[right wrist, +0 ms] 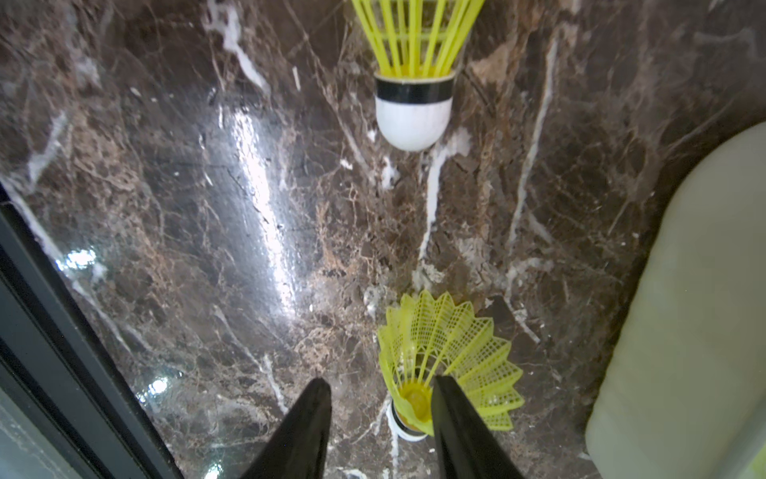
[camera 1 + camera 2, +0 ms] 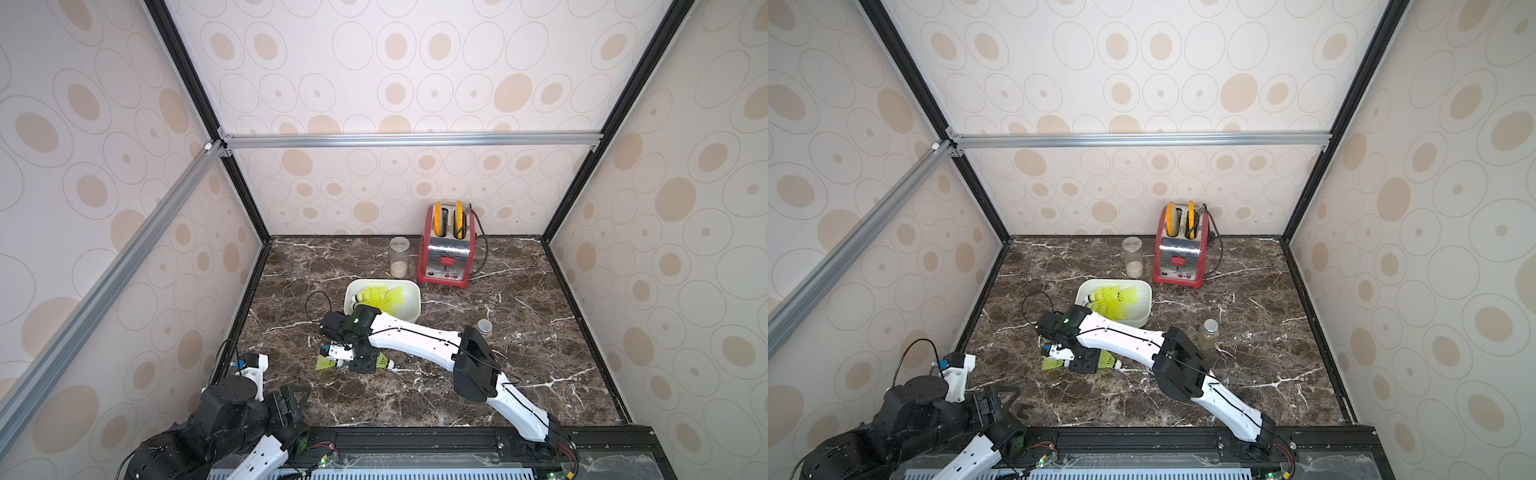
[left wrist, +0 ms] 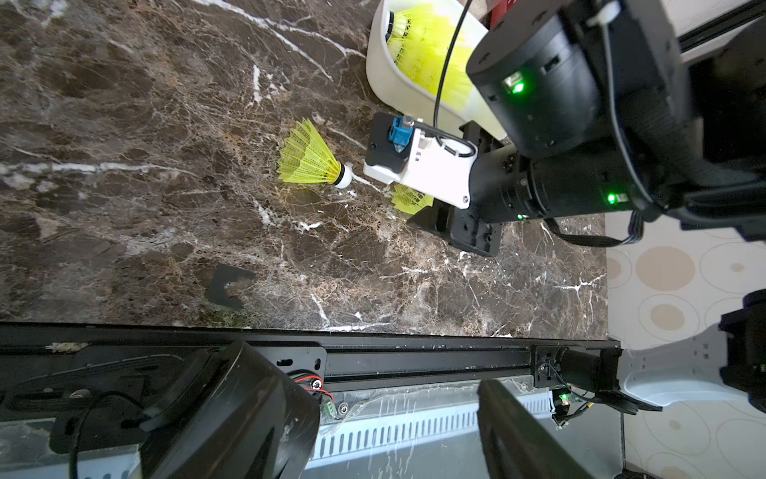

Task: Put the shuttlecocks into the storage box
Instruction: Pick up the shuttlecock at the center of the board.

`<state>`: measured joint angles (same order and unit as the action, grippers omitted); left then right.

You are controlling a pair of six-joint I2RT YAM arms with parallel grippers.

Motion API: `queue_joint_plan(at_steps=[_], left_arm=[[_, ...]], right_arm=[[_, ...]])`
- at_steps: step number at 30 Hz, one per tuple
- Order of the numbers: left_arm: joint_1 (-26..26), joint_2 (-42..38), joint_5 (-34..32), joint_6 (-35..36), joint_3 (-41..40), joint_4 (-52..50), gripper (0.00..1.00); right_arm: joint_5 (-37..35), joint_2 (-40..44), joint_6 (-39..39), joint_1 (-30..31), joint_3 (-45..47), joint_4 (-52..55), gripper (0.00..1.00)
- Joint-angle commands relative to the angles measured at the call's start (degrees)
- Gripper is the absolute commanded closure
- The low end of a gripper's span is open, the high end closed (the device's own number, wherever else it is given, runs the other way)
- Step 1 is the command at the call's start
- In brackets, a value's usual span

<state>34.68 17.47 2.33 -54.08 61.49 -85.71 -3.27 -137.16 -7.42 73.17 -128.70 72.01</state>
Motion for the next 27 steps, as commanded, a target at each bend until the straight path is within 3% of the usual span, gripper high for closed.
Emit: queue_joint_plan(at_steps=[1, 13, 27], left_arm=[[0.3, 1.7, -0.1, 1.7, 1.6, -0.5, 0.24], [0.3, 4.0, -0.2, 1.7, 0.6, 3.1, 0.24], [0.3, 6.4, 2.1, 1.8, -2.1, 8.8, 0.24]], right_arm=[[-1.0, 0.0, 0.8, 0.0, 0.4, 2.6, 0.54], [-0.7, 4.5, 2.4, -6.4, 6.9, 3.2, 0.53], [4.1, 15.1, 4.8, -15.2, 23.2, -1.1, 0.58]])
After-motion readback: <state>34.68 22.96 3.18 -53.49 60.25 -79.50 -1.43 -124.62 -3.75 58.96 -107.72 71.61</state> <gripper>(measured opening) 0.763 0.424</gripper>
